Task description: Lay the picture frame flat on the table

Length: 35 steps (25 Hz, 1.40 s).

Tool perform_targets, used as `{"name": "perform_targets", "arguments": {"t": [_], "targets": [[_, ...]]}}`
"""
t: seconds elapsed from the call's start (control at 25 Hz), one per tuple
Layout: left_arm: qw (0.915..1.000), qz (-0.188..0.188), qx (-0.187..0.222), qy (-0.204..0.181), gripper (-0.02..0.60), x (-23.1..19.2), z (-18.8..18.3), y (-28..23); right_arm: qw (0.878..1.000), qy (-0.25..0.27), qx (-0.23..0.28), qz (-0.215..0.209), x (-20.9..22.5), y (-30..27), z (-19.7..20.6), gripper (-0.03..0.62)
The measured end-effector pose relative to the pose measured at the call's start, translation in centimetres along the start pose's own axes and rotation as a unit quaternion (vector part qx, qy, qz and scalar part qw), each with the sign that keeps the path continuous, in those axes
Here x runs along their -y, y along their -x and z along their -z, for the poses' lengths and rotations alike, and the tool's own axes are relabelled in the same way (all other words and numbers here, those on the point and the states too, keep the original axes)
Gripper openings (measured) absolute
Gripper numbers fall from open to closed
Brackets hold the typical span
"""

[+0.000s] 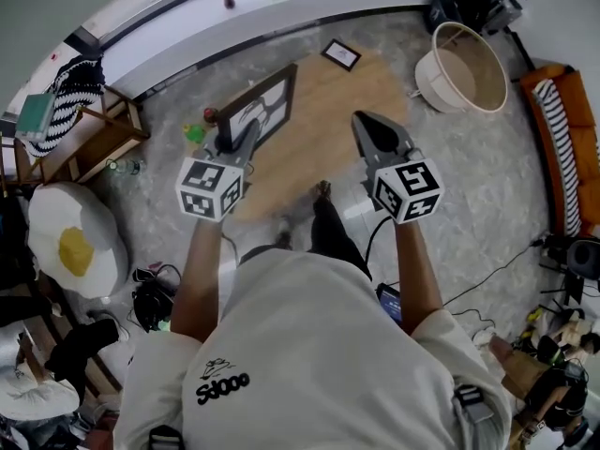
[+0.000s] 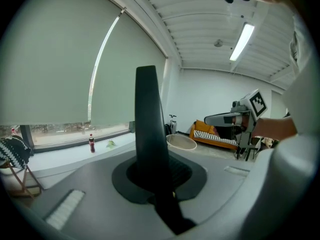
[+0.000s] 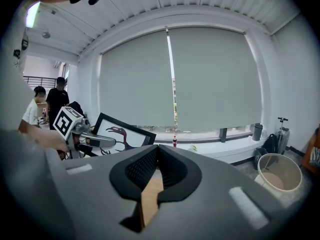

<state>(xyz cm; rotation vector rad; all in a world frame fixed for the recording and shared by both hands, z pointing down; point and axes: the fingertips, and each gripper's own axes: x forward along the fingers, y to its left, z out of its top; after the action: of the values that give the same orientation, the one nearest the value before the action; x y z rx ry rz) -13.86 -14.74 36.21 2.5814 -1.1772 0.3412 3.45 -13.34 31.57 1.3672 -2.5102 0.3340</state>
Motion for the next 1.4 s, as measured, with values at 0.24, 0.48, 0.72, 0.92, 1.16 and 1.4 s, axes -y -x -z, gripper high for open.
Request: {"name": "perform_targets", "arguments": {"t": [0.24,0.48,0.72,0.92,1.16,1.4], "targets": [[0.9998,-0.010,-0.016,0.012,0.028,-0.3,-0.1,-4.5,1.000,-0.011,-0.019,-0.016,4.3,-2.1,0.8,0.003],[0.9986,-0.012,-0.039,0.033,0.028,-1.2,1.4,-9.5,0.999,-0.019,-0.040,-0.027,8.2,-4.9,2.7,0.003],[0.9952,-0.009,-0.082,0.053,0.028,-2.4,4.8,-15.3,0.997,-0.042,-0.063,-0.024,12.1,-7.2,5.9,0.003],[0.9906,-0.006,-0.114,0.074,0.028,-3.0,7.7,-19.5,0.994,-0.061,-0.087,-0.023,15.1,-8.6,8.9,0.003],[0.9843,0.002,-0.149,0.095,0.028,-3.9,10.6,-24.3,0.990,-0.081,-0.111,-0.015,18.2,-10.3,11.7,0.003],[0.9770,0.006,-0.178,0.118,0.028,-4.6,14.5,-27.9,0.985,-0.105,-0.136,-0.013,20.2,-11.8,15.5,0.003]]}}
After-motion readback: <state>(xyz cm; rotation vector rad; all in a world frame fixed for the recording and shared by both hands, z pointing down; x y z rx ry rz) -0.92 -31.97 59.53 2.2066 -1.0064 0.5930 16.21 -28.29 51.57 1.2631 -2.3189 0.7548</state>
